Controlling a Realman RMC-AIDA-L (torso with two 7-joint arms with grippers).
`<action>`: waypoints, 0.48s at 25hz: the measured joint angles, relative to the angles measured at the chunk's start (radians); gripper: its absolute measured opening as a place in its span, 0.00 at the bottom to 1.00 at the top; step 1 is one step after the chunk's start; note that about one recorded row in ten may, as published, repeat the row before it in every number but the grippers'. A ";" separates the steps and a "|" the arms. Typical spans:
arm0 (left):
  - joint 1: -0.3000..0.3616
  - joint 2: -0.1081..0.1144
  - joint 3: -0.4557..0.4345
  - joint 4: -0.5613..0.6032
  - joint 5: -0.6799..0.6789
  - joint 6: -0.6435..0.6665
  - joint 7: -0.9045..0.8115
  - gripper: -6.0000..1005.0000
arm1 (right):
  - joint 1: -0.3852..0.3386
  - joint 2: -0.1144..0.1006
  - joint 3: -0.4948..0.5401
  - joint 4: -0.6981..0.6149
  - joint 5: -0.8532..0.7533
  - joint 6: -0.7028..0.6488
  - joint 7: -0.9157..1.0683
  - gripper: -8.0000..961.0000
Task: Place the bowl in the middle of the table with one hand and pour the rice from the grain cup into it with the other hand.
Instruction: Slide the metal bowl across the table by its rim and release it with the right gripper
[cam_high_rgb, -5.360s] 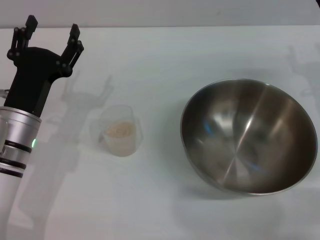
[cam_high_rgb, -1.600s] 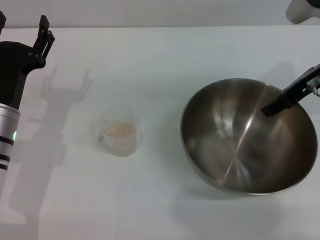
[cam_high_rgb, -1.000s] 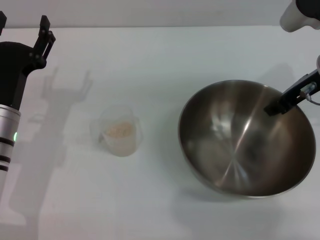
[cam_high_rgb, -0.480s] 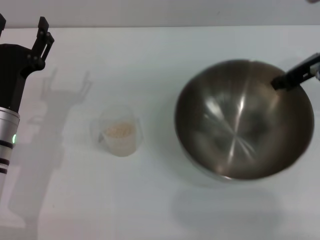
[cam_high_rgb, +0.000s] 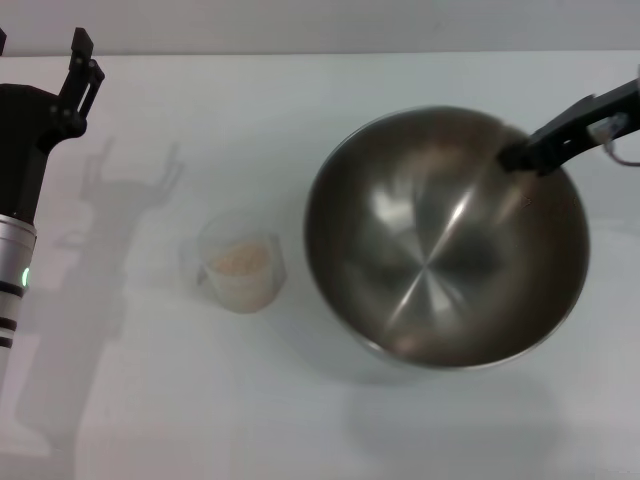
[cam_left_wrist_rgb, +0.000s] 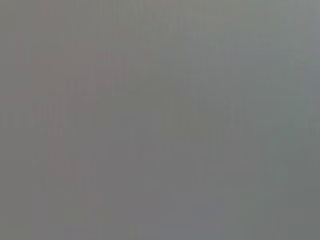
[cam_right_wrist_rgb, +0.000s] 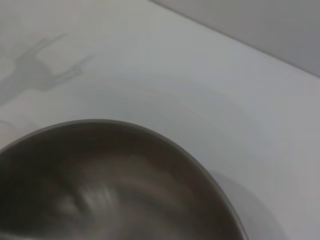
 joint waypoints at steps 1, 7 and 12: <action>0.000 0.000 0.001 0.000 0.000 0.000 0.000 0.86 | 0.004 0.001 -0.007 0.013 0.008 -0.004 -0.002 0.01; 0.000 0.000 0.003 -0.001 0.000 0.002 0.000 0.86 | 0.041 0.001 -0.061 0.109 0.044 -0.028 -0.001 0.01; 0.000 0.000 0.003 -0.002 0.000 0.002 0.000 0.86 | 0.069 0.001 -0.108 0.167 0.045 -0.030 0.007 0.01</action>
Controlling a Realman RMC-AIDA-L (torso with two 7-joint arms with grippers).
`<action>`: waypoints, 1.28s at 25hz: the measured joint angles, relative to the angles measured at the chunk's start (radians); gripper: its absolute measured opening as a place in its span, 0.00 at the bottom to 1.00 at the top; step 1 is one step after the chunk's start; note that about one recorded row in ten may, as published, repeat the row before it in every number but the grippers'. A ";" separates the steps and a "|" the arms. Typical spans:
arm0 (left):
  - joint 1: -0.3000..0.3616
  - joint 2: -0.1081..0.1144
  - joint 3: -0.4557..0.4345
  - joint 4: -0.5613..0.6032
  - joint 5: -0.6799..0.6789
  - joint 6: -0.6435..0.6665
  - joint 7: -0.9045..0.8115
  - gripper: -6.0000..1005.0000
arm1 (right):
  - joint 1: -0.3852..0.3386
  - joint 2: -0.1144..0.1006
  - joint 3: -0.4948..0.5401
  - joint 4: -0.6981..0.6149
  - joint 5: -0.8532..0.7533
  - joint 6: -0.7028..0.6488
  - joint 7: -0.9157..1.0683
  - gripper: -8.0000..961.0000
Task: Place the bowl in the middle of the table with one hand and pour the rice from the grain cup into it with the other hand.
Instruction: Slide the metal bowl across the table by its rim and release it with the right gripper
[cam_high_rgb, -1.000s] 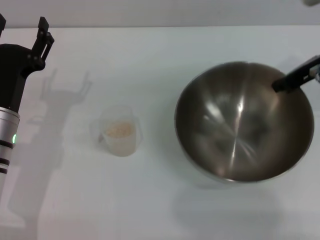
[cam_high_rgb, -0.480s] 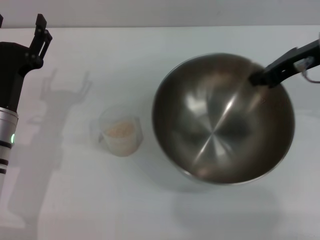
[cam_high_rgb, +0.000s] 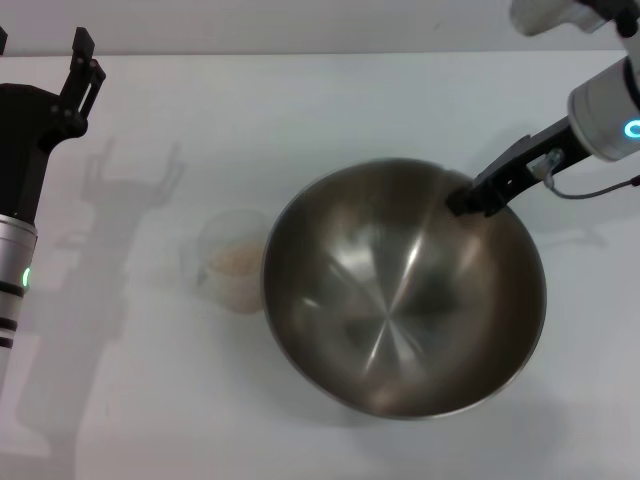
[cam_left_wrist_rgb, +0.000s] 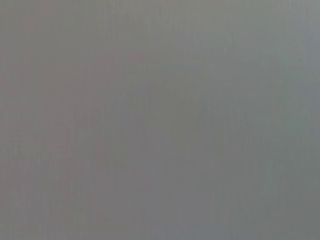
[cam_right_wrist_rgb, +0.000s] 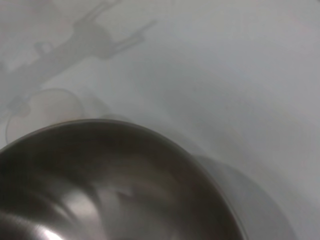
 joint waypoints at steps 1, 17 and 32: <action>0.000 0.000 0.000 0.000 0.000 0.000 0.000 0.86 | 0.003 0.000 -0.006 0.006 0.000 -0.002 0.002 0.01; 0.005 0.002 -0.001 0.000 0.000 0.012 0.000 0.86 | 0.044 0.000 -0.060 0.085 -0.012 -0.035 0.048 0.01; 0.020 0.000 -0.001 0.000 0.000 0.044 0.000 0.86 | 0.028 0.001 -0.096 -0.008 -0.023 -0.034 0.072 0.19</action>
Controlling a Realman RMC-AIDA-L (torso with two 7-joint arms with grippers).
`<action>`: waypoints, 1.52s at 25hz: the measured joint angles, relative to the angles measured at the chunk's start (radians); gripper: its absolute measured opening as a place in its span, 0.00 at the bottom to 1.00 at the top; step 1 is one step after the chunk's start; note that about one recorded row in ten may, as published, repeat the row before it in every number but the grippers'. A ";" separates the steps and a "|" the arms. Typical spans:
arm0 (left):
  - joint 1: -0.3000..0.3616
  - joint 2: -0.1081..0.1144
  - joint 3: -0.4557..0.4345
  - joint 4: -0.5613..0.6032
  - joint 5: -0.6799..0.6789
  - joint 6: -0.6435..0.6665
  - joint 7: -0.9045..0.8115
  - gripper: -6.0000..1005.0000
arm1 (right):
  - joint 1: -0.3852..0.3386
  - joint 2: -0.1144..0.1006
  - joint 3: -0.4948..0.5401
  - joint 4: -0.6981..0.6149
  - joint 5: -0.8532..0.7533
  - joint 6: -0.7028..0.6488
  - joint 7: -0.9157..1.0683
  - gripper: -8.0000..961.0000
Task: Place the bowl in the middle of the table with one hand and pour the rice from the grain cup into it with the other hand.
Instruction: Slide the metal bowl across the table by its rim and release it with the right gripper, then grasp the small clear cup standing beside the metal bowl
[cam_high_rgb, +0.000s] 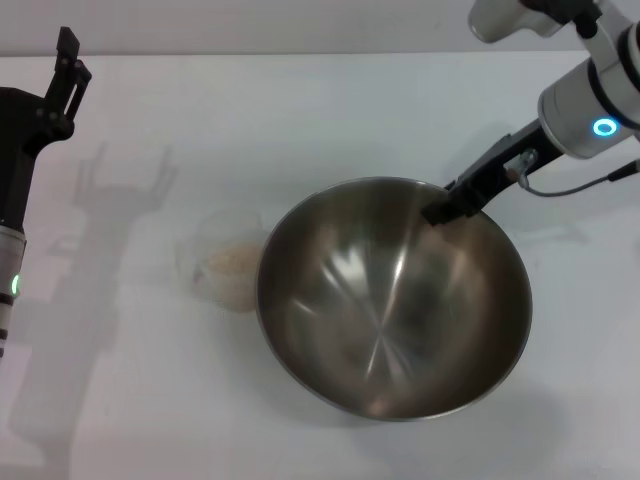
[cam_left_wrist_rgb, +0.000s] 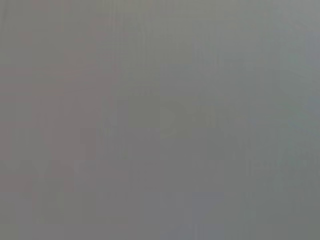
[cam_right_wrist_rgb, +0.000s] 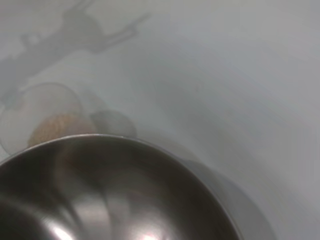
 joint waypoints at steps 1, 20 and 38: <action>0.000 0.000 0.000 0.000 0.000 0.000 0.000 0.86 | -0.003 0.000 -0.005 -0.012 0.000 0.000 0.000 0.24; 0.031 0.002 0.002 0.006 0.000 0.042 0.000 0.86 | -0.251 0.005 -0.404 -0.413 -0.132 -0.609 0.011 0.47; 0.041 0.005 -0.007 0.012 -0.006 0.074 0.000 0.86 | -0.613 0.014 -0.700 -0.138 -0.285 -2.102 0.156 0.47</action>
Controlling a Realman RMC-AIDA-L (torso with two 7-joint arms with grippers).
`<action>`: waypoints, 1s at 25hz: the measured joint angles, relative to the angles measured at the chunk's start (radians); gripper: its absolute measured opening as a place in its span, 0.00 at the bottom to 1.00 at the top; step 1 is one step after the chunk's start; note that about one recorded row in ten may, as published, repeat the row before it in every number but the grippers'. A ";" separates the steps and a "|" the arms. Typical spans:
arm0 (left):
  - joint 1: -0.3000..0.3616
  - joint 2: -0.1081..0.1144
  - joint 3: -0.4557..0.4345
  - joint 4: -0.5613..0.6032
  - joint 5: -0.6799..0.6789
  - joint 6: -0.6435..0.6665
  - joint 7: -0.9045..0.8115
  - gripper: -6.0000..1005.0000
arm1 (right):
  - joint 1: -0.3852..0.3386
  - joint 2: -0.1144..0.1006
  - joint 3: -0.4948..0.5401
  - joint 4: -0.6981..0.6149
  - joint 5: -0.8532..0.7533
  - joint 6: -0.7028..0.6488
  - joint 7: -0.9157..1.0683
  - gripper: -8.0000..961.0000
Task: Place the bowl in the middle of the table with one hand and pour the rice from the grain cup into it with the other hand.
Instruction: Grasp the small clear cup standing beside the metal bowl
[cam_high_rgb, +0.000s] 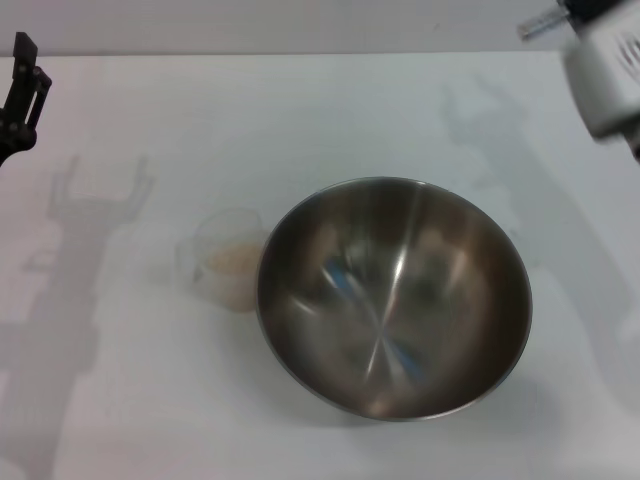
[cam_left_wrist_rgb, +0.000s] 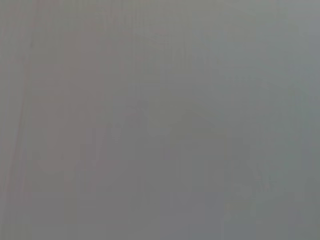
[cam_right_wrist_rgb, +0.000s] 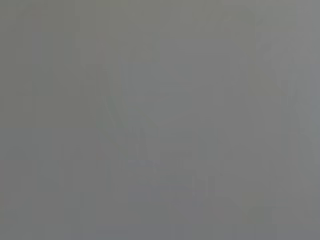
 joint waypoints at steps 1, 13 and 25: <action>0.002 0.000 0.000 0.000 0.000 0.000 0.000 0.86 | -0.001 0.000 -0.015 0.063 0.015 -0.112 0.013 0.47; 0.016 0.001 0.002 0.002 0.004 0.008 0.000 0.86 | 0.036 -0.005 -0.088 0.574 0.333 -0.711 0.316 0.47; 0.090 0.000 0.108 0.000 0.006 0.085 0.000 0.86 | 0.149 -0.015 -0.012 1.038 0.336 -0.827 0.753 0.47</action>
